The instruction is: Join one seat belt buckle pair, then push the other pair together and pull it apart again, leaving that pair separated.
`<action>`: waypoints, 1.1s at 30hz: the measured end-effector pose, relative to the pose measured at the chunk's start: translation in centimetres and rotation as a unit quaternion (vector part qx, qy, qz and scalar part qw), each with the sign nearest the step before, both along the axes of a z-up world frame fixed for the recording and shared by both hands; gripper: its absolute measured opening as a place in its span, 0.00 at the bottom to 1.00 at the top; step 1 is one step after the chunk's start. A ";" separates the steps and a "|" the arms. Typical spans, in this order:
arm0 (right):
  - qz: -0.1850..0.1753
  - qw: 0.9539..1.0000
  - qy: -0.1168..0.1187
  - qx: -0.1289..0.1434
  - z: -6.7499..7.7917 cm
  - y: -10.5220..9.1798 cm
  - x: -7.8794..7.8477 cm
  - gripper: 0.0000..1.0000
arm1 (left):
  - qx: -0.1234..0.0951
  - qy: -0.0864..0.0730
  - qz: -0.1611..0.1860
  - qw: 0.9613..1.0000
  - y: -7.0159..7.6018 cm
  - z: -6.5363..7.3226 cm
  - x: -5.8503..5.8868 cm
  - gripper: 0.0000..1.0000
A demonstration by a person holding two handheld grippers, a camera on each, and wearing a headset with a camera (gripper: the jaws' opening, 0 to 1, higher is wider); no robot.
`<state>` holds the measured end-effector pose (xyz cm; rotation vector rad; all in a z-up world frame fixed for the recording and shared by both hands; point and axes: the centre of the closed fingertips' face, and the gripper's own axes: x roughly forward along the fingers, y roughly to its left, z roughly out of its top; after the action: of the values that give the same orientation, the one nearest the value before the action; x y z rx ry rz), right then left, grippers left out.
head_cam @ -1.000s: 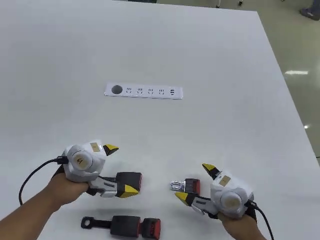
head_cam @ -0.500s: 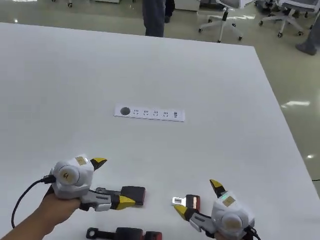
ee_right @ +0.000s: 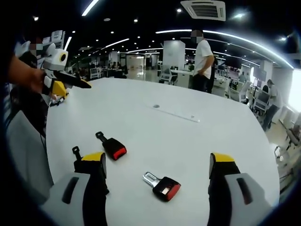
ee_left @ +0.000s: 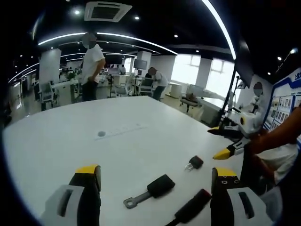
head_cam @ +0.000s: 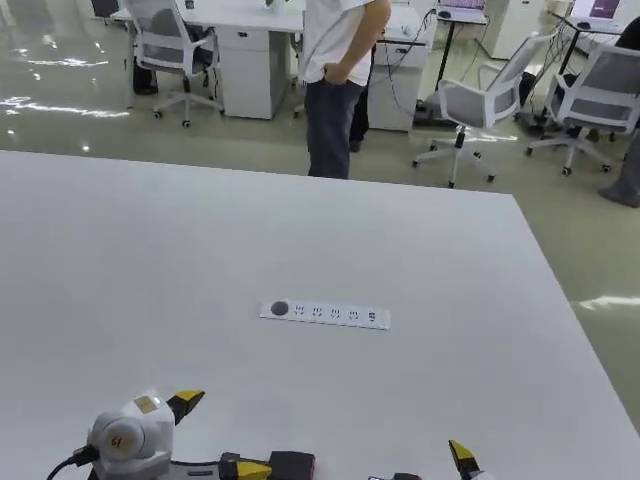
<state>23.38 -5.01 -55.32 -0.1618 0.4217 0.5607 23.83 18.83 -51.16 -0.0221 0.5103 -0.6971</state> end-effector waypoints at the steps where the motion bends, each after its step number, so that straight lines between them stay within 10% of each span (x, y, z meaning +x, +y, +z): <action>1: -0.001 1.000 -0.001 0.001 0.1 0.0 -0.1 0.91 | -0.001 -0.001 0.002 1.000 0.1 0.1 -0.1 1.00; 33: -0.029 0.999 -0.031 0.010 1.8 -2.5 -5.1 0.99 | -0.026 -0.030 0.068 0.997 3.2 1.5 -7.1 1.00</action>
<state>18.25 -7.48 -53.54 -0.1463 0.3594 0.5008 16.72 22.05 -49.67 -0.0841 0.4283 -0.5755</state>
